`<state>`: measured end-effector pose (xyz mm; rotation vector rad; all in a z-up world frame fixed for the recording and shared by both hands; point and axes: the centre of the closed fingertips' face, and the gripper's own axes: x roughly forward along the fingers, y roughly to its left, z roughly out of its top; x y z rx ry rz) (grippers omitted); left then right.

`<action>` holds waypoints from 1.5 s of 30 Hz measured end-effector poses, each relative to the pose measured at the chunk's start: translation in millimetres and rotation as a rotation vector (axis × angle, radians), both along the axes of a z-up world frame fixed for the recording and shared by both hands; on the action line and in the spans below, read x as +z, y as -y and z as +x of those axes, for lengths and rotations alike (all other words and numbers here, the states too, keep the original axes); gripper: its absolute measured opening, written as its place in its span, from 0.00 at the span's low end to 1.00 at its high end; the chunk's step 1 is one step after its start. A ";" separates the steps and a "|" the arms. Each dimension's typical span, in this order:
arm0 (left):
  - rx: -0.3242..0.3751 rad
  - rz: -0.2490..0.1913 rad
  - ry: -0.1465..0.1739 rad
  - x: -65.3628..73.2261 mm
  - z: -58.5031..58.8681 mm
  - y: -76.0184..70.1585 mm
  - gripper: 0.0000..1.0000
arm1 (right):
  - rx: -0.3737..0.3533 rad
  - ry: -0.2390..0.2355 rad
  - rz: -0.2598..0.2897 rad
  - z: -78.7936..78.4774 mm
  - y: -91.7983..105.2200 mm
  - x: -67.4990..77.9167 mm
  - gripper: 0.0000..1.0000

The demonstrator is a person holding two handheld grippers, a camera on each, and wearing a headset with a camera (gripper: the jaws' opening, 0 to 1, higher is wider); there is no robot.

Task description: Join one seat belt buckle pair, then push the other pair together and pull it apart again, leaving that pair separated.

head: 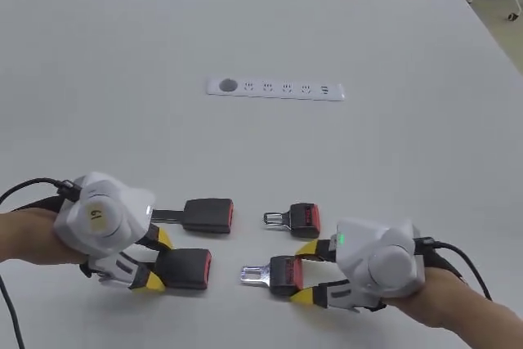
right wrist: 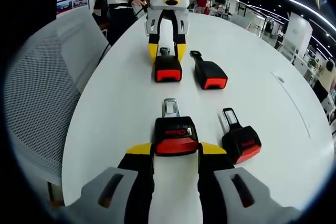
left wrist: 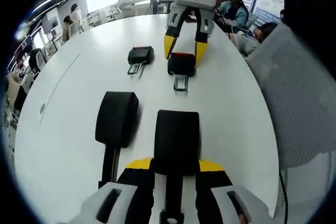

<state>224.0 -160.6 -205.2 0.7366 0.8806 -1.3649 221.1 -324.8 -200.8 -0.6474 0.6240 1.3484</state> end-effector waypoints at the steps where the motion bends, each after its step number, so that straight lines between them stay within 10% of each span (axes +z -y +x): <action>1: 0.001 0.001 -0.001 -0.1 0.0 0.0 0.30 | 0.003 0.002 -0.002 -0.1 -0.3 -0.5 0.30; 45: -0.019 0.036 -0.006 -4.6 -0.3 -1.0 0.31 | 0.011 -0.004 0.025 1.2 -45.7 -1.2 0.30</action>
